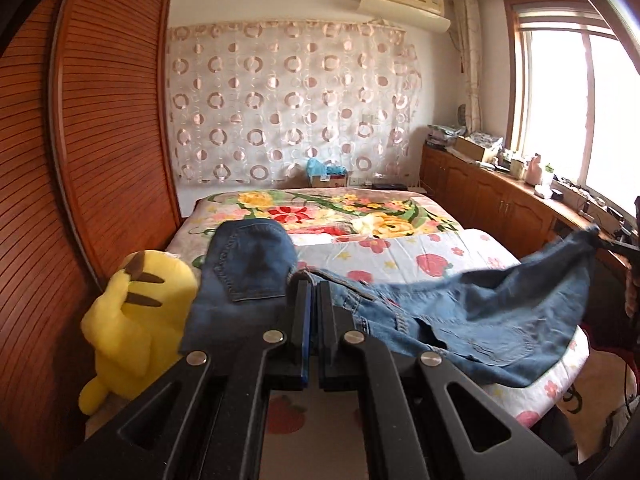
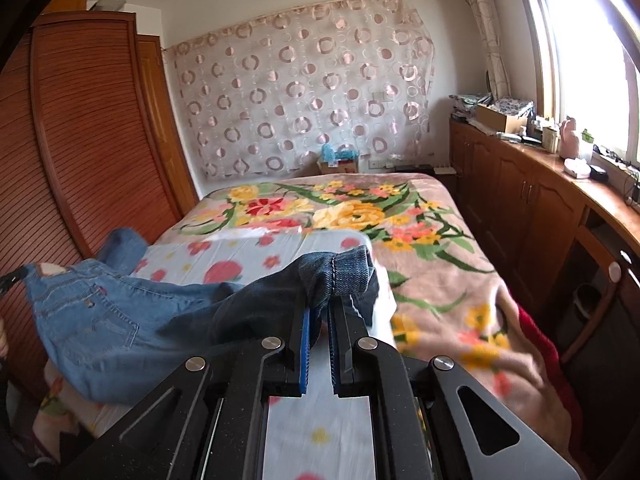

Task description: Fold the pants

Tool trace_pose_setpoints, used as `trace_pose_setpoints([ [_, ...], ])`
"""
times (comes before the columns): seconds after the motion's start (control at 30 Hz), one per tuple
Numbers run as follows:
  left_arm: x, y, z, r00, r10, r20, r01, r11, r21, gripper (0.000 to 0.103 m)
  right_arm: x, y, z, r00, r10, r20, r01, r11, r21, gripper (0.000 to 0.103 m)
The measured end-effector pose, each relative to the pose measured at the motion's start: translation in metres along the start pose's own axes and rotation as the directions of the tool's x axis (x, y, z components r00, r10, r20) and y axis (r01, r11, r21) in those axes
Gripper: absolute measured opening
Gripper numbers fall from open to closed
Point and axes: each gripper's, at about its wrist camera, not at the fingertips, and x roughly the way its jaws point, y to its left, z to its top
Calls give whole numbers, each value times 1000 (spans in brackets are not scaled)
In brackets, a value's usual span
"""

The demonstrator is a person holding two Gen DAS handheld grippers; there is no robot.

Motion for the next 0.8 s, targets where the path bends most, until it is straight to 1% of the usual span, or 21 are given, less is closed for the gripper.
trace_pose_setpoints([
  [0.1, -8, 14, -10, 1000, 0, -13, 0, 999, -36, 3, -16, -6, -16, 999, 24, -29, -24, 1000, 20, 7],
  [0.17, -7, 18, -21, 999, -8, -45, 6, 999, -45, 3, -21, -11, -34, 998, 40, -57, -37, 998, 43, 7],
  [0.3, 7, 17, -47, 991, -23, -133, 17, 999, -46, 3, -11, -23, -73, 988, 44, -145, -29, 995, 98, 7],
  [0.37, 15, 14, -63, 985, -18, -171, 11, 999, -39, 3, -5, -29, -83, 985, 36, -168, -15, 992, 121, 7],
  [0.43, 18, 12, -75, 981, -16, -193, 8, 999, -40, 3, -4, -36, -89, 985, 30, -170, -5, 989, 145, 7],
  [0.5, 17, 13, -82, 978, -22, -207, 11, 999, -52, 3, -6, -45, -88, 988, 26, -151, 0, 986, 167, 7],
  [0.67, 2, 15, -92, 977, -40, -208, 24, 997, -78, 3, -17, -37, -72, 994, 3, -106, 12, 990, 139, 7],
  [0.73, 0, 16, -95, 977, -36, -212, 22, 997, -70, 3, -21, -25, -87, 993, -7, -114, 21, 992, 125, 7],
  [0.8, 1, 15, -98, 975, -33, -221, 20, 998, -62, 3, -14, -17, -97, 991, -7, -137, 24, 993, 119, 8],
])
